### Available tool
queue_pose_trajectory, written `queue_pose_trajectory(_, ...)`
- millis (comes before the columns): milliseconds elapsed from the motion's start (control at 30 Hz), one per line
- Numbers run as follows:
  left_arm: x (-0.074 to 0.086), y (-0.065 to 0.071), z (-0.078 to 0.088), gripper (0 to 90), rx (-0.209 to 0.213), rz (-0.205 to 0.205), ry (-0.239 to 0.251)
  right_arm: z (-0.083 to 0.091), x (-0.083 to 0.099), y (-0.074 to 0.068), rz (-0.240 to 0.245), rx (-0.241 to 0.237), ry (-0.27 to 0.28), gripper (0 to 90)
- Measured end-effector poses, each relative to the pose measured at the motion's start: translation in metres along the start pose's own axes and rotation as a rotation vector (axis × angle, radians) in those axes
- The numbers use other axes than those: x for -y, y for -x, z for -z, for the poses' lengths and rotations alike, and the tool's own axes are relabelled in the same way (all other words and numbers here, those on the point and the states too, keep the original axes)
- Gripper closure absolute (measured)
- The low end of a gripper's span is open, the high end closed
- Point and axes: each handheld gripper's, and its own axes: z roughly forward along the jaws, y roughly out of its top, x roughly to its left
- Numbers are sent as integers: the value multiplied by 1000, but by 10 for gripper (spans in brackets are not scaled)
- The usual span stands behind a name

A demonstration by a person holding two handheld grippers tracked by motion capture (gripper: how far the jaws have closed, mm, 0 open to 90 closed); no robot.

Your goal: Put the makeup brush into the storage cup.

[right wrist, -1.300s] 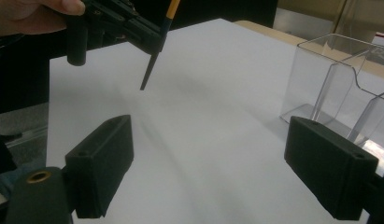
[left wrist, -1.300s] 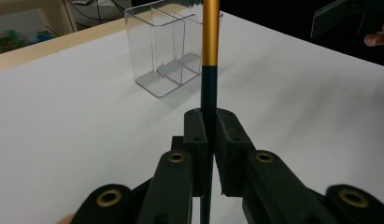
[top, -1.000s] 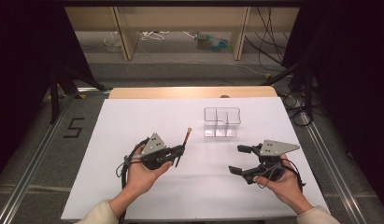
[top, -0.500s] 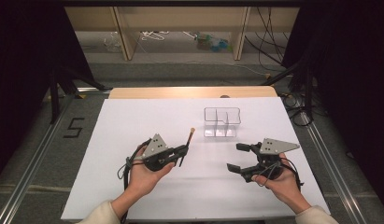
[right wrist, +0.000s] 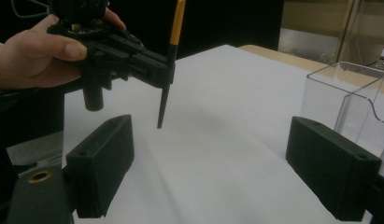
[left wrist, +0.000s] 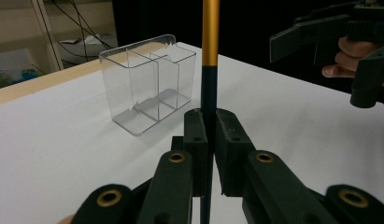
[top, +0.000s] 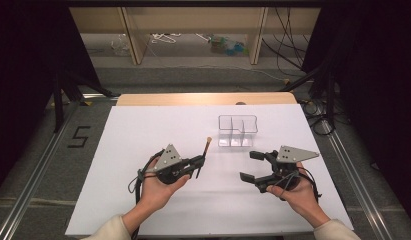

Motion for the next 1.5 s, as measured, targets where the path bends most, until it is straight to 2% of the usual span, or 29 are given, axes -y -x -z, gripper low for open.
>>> queue_pose_trajectory(67,0,0,-1,833,5,-2,3,-1,-2,-1,-13,-3,-14,163)
queue_pose_trajectory(167,0,2,-2,833,6,3,10,-3,-3,-2,-27,7,15,165)
queue_pose_trajectory(400,-2,3,-4,833,15,-2,21,-10,-9,-3,-34,0,29,168)
queue_pose_trajectory(433,-2,4,-4,833,18,7,26,-12,-10,-4,-36,-5,32,168)
queue_pose_trajectory(500,-2,4,-5,833,21,-1,28,-15,-11,-5,-27,7,40,168)
queue_pose_trajectory(567,-3,6,-6,833,27,4,28,-16,-13,-5,-30,0,29,169)
queue_pose_trajectory(633,-3,6,-6,833,29,-4,29,-20,-14,-4,-10,8,59,170)
queue_pose_trajectory(700,-2,6,-7,833,29,4,32,-21,-15,-4,-26,-2,43,171)
queue_pose_trajectory(767,-2,7,-8,833,29,12,33,-22,-16,-4,-34,3,53,171)
queue_pose_trajectory(833,-3,8,-9,833,32,3,36,-22,-16,-3,-32,3,46,172)
queue_pose_trajectory(900,-3,9,-9,833,33,8,34,-24,-17,-3,-47,-3,67,175)
queue_pose_trajectory(967,-2,9,-10,833,35,2,33,-25,-18,-3,-43,-1,52,178)
queue_pose_trajectory(1033,-2,10,-11,833,37,11,34,-29,-18,-3,-47,0,76,185)
queue_pose_trajectory(1133,-2,10,-11,833,39,-3,32,-30,-20,-2,-40,3,54,188)
queue_pose_trajectory(1167,-3,10,-12,833,40,0,33,-32,-20,-2,-42,-1,69,190)
queue_pose_trajectory(1200,-3,10,-12,833,39,0,33,-31,-20,-1,-39,3,50,194)
queue_pose_trajectory(1300,-3,11,-13,833,46,11,45,-34,-22,-1,-43,-1,56,201)
queue_pose_trajectory(1400,-4,12,-13,833,42,6,41,-38,-23,-2,-39,1,56,212)
queue_pose_trajectory(1433,-4,13,-14,833,43,6,41,-40,-23,-2,-43,-1,74,216)
queue_pose_trajectory(1500,-4,13,-14,833,43,9,43,-41,-23,-2,-39,-5,60,230)
